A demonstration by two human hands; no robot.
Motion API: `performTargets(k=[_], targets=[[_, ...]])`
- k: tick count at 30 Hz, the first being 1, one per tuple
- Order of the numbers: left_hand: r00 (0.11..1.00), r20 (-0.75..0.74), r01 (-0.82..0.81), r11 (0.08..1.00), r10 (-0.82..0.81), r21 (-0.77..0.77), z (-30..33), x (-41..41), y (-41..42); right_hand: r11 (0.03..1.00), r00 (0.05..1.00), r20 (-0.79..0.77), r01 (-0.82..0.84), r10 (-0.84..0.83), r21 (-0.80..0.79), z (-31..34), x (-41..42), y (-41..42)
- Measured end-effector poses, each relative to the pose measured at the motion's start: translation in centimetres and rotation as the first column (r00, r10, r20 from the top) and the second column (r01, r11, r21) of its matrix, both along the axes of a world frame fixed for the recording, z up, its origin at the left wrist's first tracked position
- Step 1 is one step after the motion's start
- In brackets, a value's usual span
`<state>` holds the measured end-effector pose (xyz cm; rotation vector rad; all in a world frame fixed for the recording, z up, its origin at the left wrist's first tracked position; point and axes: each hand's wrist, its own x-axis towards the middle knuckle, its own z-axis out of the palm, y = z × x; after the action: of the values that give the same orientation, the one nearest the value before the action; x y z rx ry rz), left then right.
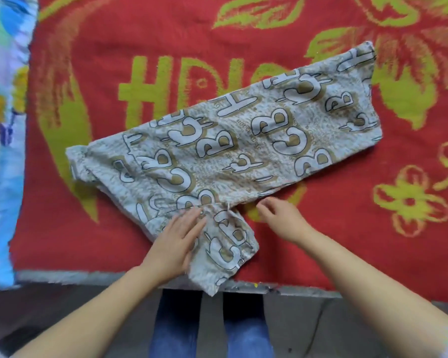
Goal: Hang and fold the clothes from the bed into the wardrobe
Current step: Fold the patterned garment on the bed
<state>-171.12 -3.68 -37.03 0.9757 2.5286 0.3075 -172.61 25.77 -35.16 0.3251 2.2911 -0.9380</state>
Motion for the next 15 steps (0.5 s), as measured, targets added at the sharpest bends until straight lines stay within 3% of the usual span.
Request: performTargets(k=[2, 4, 6, 10, 13, 15], targets=[[0.987, 0.035, 0.162, 0.98, -0.159, -0.119, -0.5, 1.1, -3.6, 0.999, 0.98, 0.195, -0.034, 0.035, -0.008, -0.8, 2.0, -4.1], [0.965, 0.072, 0.262, 0.941, -0.252, -0.215, -1.4, 1.8, -5.7, 0.995, 0.955, 0.282, 0.097, -0.094, 0.003, -1.3, 2.8, -5.8], [0.965, 0.025, 0.259, 0.942, -0.26, -0.211, -2.5, 2.1, -6.5, 0.973, 0.92, 0.339, 0.226, -0.196, -0.051, -1.6, 3.2, -6.7], [0.974, -0.033, 0.222, 0.971, -0.225, -0.09, -3.4, 2.0, -6.5, 0.943, 0.888, 0.369, 0.324, -0.275, -0.075, -1.0, 3.1, -6.9], [0.991, -0.057, 0.12, 0.993, -0.121, -0.007, -3.2, 1.3, -6.3, 0.816, 0.684, 0.616, 0.567, -0.389, -0.114, 0.9, 2.4, -7.0], [1.0, 0.022, -0.003, 1.0, 0.003, -0.002, -2.4, 0.3, -5.6, 0.614, 0.486, 0.745, 0.778, -0.456, -0.132, 2.4, 1.4, -7.4]])
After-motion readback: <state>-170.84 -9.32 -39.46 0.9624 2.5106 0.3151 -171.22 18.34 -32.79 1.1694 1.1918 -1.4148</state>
